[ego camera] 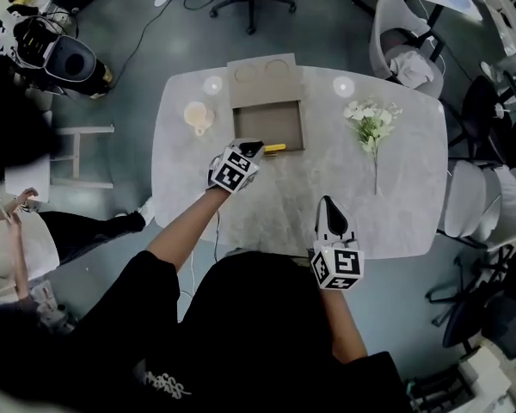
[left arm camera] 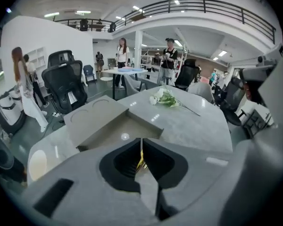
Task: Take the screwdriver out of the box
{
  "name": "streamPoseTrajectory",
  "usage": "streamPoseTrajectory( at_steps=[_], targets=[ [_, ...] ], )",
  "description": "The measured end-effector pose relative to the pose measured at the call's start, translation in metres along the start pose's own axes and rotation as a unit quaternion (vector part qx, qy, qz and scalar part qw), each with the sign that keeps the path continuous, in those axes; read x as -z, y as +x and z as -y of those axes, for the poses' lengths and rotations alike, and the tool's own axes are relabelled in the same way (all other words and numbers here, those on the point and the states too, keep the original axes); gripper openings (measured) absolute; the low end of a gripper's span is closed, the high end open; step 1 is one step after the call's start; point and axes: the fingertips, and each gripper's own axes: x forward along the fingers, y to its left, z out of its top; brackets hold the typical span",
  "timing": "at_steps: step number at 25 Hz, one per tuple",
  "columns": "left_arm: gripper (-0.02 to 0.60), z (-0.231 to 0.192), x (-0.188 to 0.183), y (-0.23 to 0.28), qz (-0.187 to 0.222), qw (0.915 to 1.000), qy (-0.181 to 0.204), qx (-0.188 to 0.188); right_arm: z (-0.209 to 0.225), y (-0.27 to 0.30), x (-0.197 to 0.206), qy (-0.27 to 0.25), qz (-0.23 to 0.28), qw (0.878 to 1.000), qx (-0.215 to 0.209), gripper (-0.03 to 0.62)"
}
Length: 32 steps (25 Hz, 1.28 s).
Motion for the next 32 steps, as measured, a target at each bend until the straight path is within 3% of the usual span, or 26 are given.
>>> streamPoseTrajectory(
  at_steps=[6,9,13,16,22,32],
  targets=[
    [0.023,-0.011,0.011,0.045,-0.051,0.9972,0.005,0.055,0.022,0.023,0.004,0.018,-0.014,1.000,0.001,0.012],
    [0.122,-0.015,0.020,0.065,-0.080,0.9935,-0.013,0.080,0.031,0.034,-0.002,0.023,-0.011,1.000,0.005,0.012],
    [0.123,-0.013,0.028,0.087,-0.116,0.9875,0.017,0.105,0.045,0.040,-0.006,0.026,-0.012,1.000,0.011,0.012],
    [0.123,-0.007,0.032,0.100,-0.141,0.9800,0.048,0.132,0.058,0.039,-0.001,0.031,-0.019,0.999,0.022,0.012],
    [0.140,0.003,0.036,0.119,-0.182,0.9605,0.062,0.201,0.086,0.044,0.005,0.054,-0.027,0.997,0.039,0.012],
    [0.141,0.007,0.042,0.129,-0.226,0.9361,0.121,0.241,0.115,0.052,-0.003,0.065,-0.020,0.996,0.063,0.012]
  ],
)
